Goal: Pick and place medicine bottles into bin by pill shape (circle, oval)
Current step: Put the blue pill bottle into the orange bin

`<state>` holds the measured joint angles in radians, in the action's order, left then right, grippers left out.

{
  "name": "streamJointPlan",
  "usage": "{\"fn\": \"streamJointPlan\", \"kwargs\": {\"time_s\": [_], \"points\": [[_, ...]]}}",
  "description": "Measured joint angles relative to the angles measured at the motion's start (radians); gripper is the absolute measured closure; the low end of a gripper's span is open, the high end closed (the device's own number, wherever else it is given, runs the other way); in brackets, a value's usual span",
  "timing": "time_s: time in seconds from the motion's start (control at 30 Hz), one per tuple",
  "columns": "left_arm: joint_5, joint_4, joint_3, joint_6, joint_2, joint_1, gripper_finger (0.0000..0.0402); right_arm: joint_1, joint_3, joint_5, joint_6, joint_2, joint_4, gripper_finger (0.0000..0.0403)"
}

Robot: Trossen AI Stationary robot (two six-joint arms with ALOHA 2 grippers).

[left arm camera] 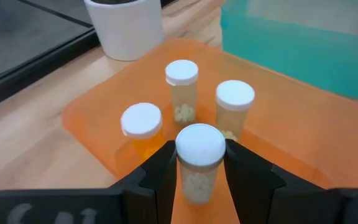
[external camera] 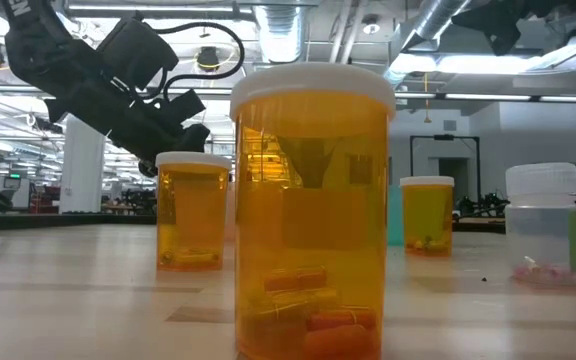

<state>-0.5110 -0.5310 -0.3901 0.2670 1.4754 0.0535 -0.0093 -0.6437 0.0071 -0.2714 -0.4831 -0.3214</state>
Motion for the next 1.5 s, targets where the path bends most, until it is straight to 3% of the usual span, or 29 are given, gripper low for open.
{"fn": "streamJointPlan", "kwargs": {"time_s": [1.5], "points": [[0.067, 0.051, -0.028, -0.020, 0.000, 0.011, 0.0287, 0.000, 0.000, 0.000, 0.000, 0.000, 0.000, 0.0148]]}}
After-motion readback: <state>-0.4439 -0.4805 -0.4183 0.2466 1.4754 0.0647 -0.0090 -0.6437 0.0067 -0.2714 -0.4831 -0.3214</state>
